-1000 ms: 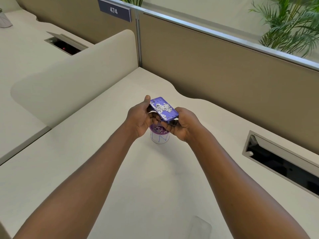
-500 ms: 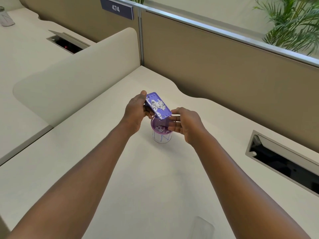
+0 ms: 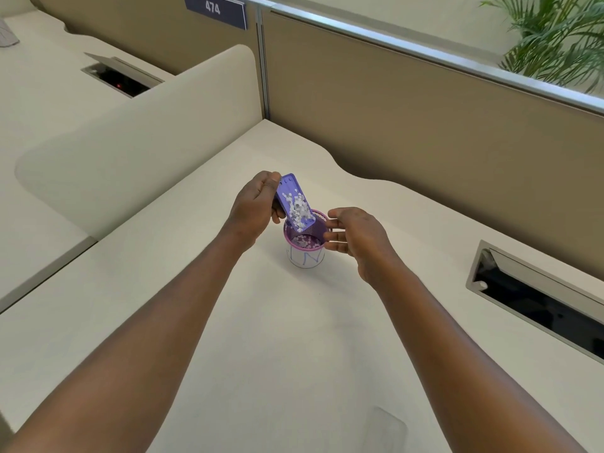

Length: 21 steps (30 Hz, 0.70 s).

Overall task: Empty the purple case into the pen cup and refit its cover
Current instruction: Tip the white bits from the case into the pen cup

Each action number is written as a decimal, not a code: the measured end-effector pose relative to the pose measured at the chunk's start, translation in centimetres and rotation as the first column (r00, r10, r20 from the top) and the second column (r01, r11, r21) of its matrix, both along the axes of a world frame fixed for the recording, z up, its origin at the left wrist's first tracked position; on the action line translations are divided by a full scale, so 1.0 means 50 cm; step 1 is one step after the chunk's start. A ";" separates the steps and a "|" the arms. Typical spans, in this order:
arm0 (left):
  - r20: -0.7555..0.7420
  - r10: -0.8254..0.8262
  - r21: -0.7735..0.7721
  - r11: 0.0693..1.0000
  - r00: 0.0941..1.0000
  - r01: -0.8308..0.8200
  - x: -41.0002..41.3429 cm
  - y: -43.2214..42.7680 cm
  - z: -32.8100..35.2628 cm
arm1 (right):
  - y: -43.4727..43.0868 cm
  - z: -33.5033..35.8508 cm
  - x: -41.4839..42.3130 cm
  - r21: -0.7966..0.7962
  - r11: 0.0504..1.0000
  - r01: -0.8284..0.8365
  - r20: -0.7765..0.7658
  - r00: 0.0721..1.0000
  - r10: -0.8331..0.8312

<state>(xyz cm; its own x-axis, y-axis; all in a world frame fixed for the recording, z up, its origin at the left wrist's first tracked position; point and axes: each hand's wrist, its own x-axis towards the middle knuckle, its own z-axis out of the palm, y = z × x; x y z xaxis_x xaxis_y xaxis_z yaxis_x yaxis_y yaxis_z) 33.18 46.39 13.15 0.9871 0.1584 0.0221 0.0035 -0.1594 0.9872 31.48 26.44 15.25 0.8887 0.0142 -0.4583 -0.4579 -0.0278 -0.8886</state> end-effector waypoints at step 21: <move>0.118 -0.050 0.285 0.958 0.992 0.014 -0.028 -0.021 0.032 | -0.006 -0.007 -0.009 0.001 1.000 -0.022 0.041 0.999 0.022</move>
<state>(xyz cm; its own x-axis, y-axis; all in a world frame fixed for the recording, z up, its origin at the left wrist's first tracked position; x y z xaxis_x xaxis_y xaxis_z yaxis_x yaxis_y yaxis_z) 31.76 45.33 14.78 0.9783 0.0965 0.1832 -0.1249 -0.4305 0.8939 31.05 26.15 14.89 0.9061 0.0347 -0.4217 -0.4205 -0.0358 -0.9066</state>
